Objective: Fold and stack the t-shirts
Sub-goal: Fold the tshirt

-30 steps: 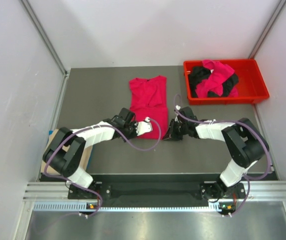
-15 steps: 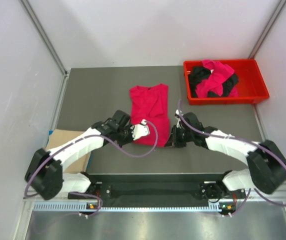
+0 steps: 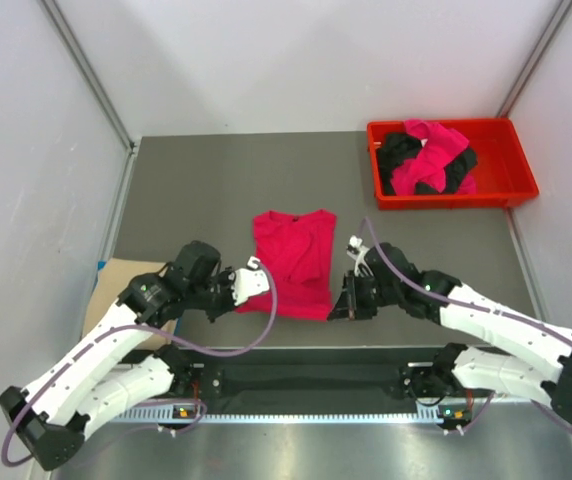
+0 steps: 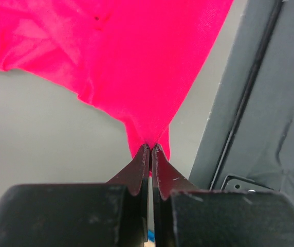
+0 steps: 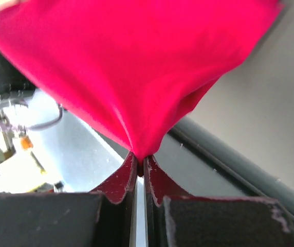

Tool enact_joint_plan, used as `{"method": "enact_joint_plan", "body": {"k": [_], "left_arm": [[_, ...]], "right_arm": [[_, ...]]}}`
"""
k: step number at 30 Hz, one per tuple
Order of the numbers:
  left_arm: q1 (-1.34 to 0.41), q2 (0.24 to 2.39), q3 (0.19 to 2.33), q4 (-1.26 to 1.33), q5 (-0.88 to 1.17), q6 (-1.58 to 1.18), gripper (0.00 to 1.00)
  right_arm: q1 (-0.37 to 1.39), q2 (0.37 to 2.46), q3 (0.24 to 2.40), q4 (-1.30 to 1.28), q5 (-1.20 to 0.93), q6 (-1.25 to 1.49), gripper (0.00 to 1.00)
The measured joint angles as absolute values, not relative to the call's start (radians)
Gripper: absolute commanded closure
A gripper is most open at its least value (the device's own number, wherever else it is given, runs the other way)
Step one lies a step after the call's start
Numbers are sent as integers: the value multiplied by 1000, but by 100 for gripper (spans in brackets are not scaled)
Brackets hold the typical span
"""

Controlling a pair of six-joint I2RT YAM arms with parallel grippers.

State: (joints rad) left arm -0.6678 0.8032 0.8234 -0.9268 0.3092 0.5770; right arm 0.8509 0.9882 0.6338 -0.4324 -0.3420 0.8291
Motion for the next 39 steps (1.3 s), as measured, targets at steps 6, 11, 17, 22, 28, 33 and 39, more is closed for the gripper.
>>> {"method": "enact_joint_plan", "body": {"k": [6, 11, 17, 22, 28, 33, 39], "left_arm": [[-635, 994, 900, -867, 204, 551, 100], [-519, 1243, 1039, -778, 191, 555, 100], [-413, 1510, 1239, -695, 196, 555, 100], [-404, 1689, 1374, -676, 183, 556, 100], [-403, 1852, 1498, -652, 155, 556, 100], [-394, 1939, 1559, -640, 110, 555, 100], [-390, 1984, 1580, -614, 79, 551, 99]], "right_arm": [[694, 1183, 764, -436, -371, 728, 100], [546, 1361, 875, -405, -426, 639, 100], [450, 1550, 1024, -349, -471, 577, 100], [387, 1676, 1111, -331, -475, 549, 100], [340, 1758, 1168, -313, -484, 545, 100], [331, 1851, 1246, -299, -490, 545, 100], [319, 1914, 1280, -269, -492, 565, 78]]}}
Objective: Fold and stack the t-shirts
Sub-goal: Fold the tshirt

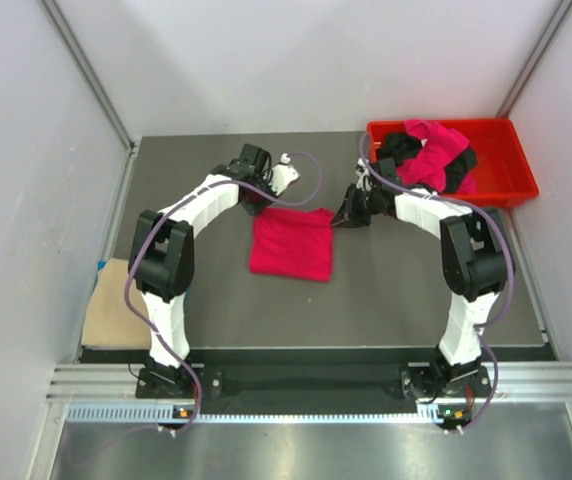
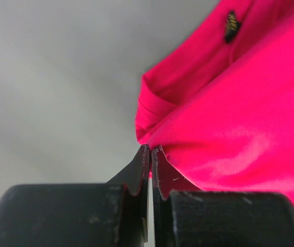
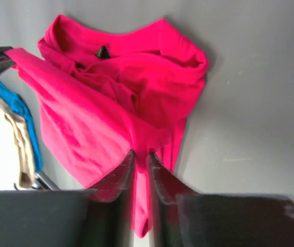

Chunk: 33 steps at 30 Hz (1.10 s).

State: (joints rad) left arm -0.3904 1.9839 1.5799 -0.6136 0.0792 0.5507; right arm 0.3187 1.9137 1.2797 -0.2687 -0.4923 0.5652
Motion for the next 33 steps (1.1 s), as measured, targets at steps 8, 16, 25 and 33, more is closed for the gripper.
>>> {"method": "enact_joint_plan", "body": {"k": [8, 16, 25, 33], "left_arm": [[-360, 2085, 1675, -541, -54, 502, 45], [-272, 2028, 1632, -480, 41, 370, 50], [-228, 1951, 1446, -452, 243, 189, 45], [-194, 1982, 1443, -350, 371, 70, 44]], "right_arm": [[286, 1974, 1348, -244, -414, 575, 40], [324, 1813, 1196, -161, -264, 532, 39], [414, 1796, 1132, -108, -229, 536, 34], [416, 1877, 1135, -31, -176, 562, 40]]}}
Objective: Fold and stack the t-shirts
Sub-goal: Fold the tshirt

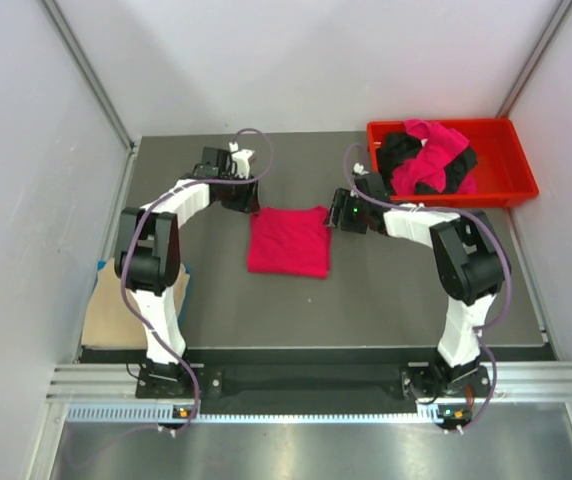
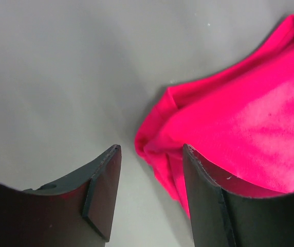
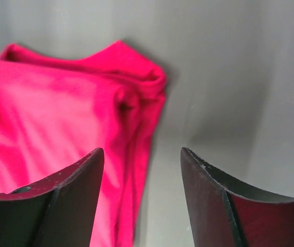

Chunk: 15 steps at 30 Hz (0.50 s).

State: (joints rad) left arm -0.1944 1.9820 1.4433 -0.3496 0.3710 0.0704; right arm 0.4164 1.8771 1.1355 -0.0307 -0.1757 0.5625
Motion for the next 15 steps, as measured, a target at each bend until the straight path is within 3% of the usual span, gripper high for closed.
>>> {"method": "enact_joint_plan", "body": {"k": [8, 15], "left_arm": [[-190, 2133, 1547, -343, 377, 44, 48], [-191, 2166, 1606, -344, 264, 44, 45]], "right_arm": [[417, 1986, 1233, 4, -86, 587, 50], [417, 2010, 1268, -5, -26, 594, 52]]}}
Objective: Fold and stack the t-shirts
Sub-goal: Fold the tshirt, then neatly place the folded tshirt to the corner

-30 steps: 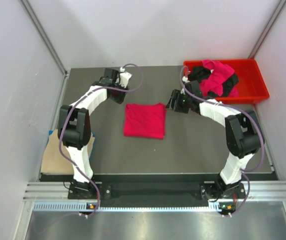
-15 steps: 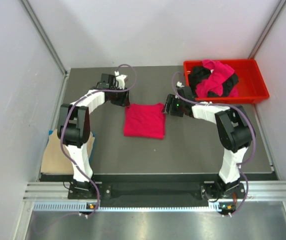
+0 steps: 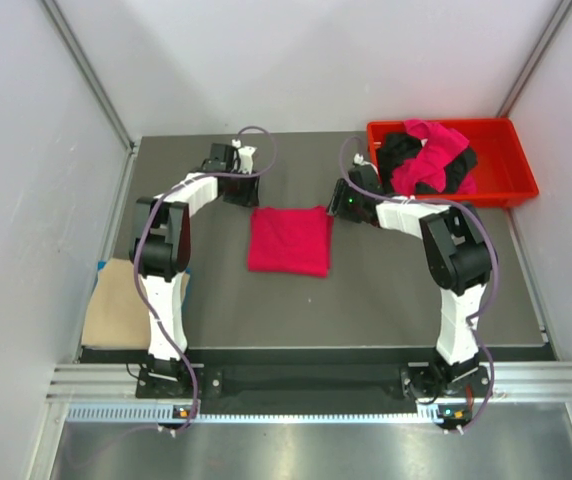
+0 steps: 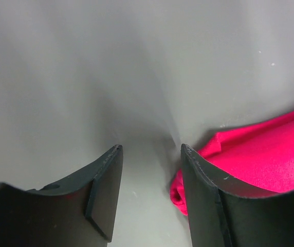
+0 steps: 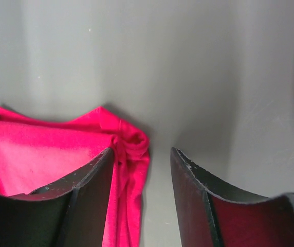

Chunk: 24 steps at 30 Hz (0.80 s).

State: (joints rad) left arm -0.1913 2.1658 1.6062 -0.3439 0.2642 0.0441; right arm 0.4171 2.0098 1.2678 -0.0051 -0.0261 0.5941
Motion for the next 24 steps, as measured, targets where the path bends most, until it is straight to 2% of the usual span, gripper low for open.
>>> {"method": "enact_joint_plan", "body": {"k": [7, 8, 12, 13, 18, 24], "left_arm": [[-186, 2142, 1605, -364, 272, 28, 41], [-183, 2120, 1589, -363, 273, 15, 37], [-162, 1995, 1499, -349, 273, -38, 32], [-157, 1947, 1459, -329, 273, -56, 24], [-150, 1787, 1282, -262, 322, -147, 23], [-159, 1833, 1196, -247, 374, -223, 23]], "right_arm": [[417, 2007, 1271, -11, -14, 590, 46], [417, 2004, 1270, -15, -10, 587, 45], [417, 1964, 1226, -28, 4, 582, 42], [417, 1945, 1204, -31, 6, 580, 42], [417, 1848, 1110, -39, 7, 580, 41], [417, 1756, 1029, -37, 6, 580, 41]]}}
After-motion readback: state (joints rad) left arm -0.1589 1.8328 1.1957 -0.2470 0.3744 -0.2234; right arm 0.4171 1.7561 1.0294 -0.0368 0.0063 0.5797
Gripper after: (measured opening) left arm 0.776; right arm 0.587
